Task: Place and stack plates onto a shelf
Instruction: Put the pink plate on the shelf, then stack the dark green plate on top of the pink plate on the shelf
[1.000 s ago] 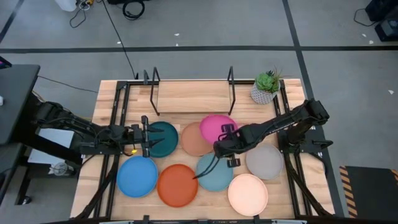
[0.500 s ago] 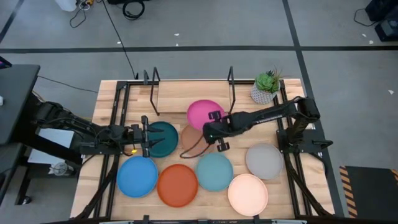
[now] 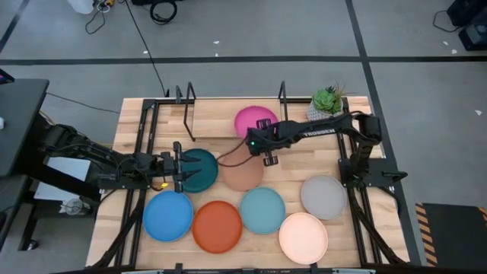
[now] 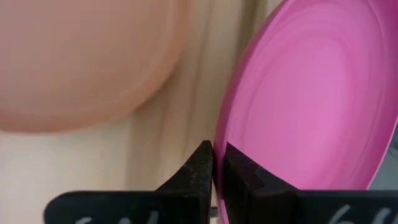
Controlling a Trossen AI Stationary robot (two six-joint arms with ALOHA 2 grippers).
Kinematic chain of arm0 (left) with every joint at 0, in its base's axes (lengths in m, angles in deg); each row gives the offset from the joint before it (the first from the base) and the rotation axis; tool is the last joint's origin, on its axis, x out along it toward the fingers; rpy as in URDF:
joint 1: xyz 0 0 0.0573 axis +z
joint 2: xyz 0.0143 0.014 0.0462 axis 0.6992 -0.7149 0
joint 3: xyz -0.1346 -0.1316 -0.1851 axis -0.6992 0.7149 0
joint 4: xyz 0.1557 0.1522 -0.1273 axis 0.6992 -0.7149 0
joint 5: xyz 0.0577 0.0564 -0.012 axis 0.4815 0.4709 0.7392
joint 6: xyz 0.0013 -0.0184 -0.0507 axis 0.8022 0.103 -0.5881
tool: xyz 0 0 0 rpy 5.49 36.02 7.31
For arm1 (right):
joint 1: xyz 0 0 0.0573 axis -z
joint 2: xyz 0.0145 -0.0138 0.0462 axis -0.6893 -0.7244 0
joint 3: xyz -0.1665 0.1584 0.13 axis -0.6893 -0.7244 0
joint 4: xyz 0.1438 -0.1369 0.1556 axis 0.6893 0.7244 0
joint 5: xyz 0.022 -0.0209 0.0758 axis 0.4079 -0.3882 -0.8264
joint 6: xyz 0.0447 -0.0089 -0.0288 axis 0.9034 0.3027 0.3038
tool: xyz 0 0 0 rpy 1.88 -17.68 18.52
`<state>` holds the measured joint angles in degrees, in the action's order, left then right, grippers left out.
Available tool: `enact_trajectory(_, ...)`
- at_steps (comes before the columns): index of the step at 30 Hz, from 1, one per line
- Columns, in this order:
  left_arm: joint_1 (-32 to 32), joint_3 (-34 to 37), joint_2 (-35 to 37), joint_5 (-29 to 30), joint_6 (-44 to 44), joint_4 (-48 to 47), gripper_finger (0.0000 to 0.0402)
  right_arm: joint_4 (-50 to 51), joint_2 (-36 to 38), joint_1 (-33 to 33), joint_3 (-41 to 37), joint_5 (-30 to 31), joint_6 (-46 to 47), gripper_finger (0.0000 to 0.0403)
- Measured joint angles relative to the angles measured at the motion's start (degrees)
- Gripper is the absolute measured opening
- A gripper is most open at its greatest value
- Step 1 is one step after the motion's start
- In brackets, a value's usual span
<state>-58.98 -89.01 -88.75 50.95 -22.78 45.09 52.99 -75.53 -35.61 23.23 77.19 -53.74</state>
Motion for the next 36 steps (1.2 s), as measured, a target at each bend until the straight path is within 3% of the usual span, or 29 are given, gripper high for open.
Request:
enact_trajectory(14, 0.0, 0.0, 0.0, 0.0, 0.0, 0.0, 0.0167, -2.9, 0.0, 6.3, -0.7, -2.2, -2.1, 0.0029)
enact_trajectory(20, 0.0, 0.0, 0.0, 0.0, 0.0, -0.1, 0.0167, -2.8, 0.1, 6.9, -0.7, -4.4, -2.0, 0.0059)
enact_trajectory(27, 0.0, 0.0, 0.0, 0.0, -0.1, 0.0, 0.0167, 0.4, 1.7, 4.2, 0.3, -0.1, 1.1, 0.0092)
enact_trajectory(33, 0.0, 0.0, 0.0, 0.0, -0.1, 0.0, 0.0167, -0.4, 4.3, 0.9, -1.3, -4.4, 6.9, 0.0099)
enact_trajectory(36, 0.0, 0.0, 0.0, 0.0, -0.1, 0.0, 0.0167, -1.6, 4.8, -1.9, -4.0, -3.9, 8.0, 0.0098)
